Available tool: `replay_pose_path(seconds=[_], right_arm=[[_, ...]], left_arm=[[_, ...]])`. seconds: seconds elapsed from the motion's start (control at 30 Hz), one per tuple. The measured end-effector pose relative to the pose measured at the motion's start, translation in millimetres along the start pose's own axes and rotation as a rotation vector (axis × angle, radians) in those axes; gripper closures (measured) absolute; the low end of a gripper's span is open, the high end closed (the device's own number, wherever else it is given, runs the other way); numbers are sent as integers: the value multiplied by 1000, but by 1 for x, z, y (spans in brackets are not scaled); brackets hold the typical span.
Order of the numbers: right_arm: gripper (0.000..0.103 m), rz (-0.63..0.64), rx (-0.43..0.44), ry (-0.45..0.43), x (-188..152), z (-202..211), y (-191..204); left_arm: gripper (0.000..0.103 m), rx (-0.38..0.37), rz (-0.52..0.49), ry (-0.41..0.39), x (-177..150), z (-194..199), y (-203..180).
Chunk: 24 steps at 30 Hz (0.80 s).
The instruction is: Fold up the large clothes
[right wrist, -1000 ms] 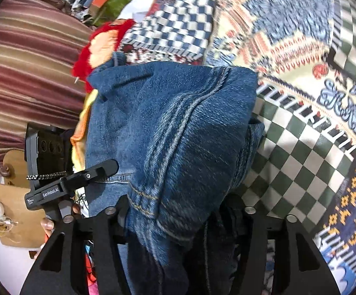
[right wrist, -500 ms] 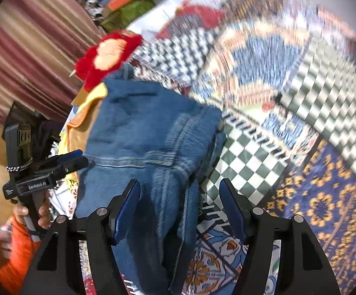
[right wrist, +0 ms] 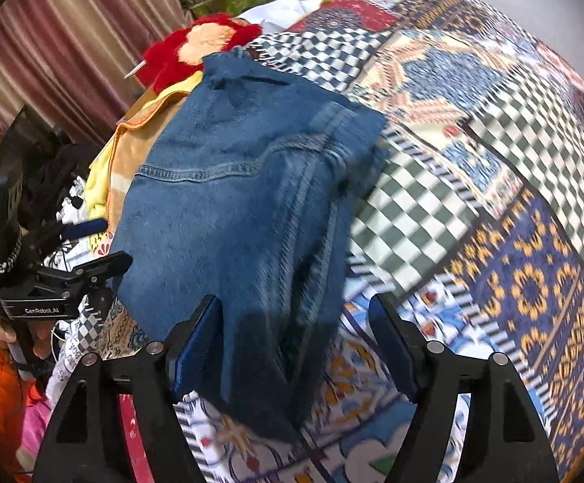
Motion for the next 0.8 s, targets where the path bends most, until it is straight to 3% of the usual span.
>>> replay_pose_path(seconds=[0.17, 0.33, 0.6, 0.8], right_arm=[[29, -1, -30, -20, -9, 17, 1], [29, 26, -40, -112, -6, 53, 17], [29, 96, -7, -389, 10, 145, 69], [29, 125, 20, -610, 6, 223, 108]], left_arm=[[12, 62, -12, -2, -11, 17, 0], [12, 84, -26, -95, -1, 54, -11], [12, 43, -34, -398, 35, 162, -49], [12, 18, -79, -627, 39, 247, -84]])
Point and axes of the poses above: each gripper's, at about its wrist camera, not at the fingertips, and z roughly against the way its jaws point, y to its left, x to its top, the point moved 7 cm from there along -z, roughly the way its jaws point
